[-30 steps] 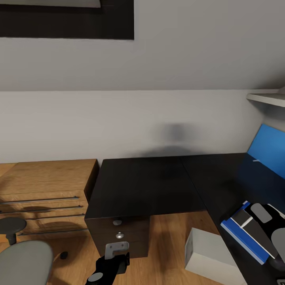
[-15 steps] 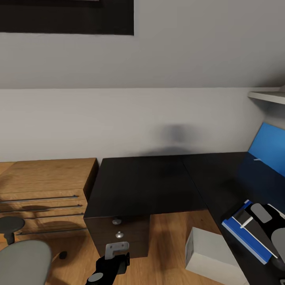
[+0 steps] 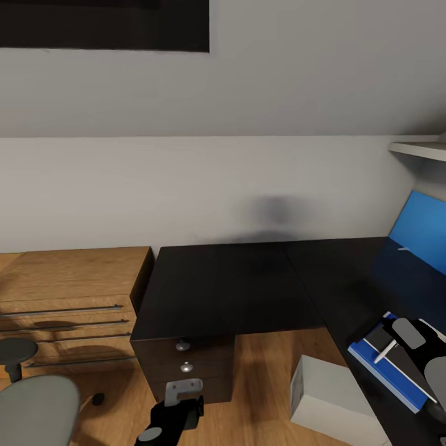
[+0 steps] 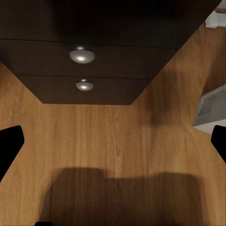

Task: In the bedroom, organize the workspace by keeping the computer under the desk, ensuring the monitor is on the desk, placing the keyboard on the desk next to the monitor, placing the mouse on the desk next to the keyboard, moving the folder from the swivel chair onto the desk next to the mouse, stacking the notebook on top of the folder with the pen on top of the notebook, and positioning the swivel chair next to the desk.

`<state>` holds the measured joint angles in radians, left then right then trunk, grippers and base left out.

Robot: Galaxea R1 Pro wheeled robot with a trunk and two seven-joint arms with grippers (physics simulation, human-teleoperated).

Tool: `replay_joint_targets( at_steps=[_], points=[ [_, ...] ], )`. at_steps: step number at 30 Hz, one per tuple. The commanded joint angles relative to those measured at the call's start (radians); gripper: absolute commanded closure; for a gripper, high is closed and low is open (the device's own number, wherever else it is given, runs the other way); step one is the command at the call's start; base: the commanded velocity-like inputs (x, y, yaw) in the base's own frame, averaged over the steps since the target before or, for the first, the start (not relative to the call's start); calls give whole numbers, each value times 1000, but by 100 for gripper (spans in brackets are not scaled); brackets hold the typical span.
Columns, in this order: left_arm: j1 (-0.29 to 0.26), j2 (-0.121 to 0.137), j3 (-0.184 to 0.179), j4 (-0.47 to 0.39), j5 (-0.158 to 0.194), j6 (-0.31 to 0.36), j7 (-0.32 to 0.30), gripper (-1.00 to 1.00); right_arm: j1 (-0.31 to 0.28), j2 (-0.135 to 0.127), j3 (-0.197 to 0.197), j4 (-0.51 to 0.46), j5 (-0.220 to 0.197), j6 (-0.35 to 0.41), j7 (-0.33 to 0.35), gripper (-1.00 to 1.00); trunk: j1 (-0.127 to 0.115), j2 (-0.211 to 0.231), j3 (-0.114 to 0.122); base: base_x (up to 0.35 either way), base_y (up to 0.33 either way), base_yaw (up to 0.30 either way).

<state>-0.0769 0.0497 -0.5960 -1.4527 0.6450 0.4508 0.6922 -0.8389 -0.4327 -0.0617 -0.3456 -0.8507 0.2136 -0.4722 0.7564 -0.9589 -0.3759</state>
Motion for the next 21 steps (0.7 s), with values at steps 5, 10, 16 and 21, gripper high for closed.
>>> replay_joint_targets(
  at_steps=[5,10,16,21],
  points=[
    [-1,1,-36,-1,4,2,9,-100,0,0,-3,-3,-2,6,-5,-100,0,-1,-1,0,0,0],
    [-1,2,-40,1,4,2,10,-100,0,0,-1,-30,-2,6,-6,-100,0,-1,-1,0,0,0],
    [-1,2,-35,59,7,1,9,-100,9,65,12,-224,63,-14,-114,-100,0,-1,-1,0,0,0],
    [-1,3,-29,95,6,-2,7,-100,89,200,18,-383,240,-11,-211,-100,0,-1,-1,-81,0,0]
  ],
)
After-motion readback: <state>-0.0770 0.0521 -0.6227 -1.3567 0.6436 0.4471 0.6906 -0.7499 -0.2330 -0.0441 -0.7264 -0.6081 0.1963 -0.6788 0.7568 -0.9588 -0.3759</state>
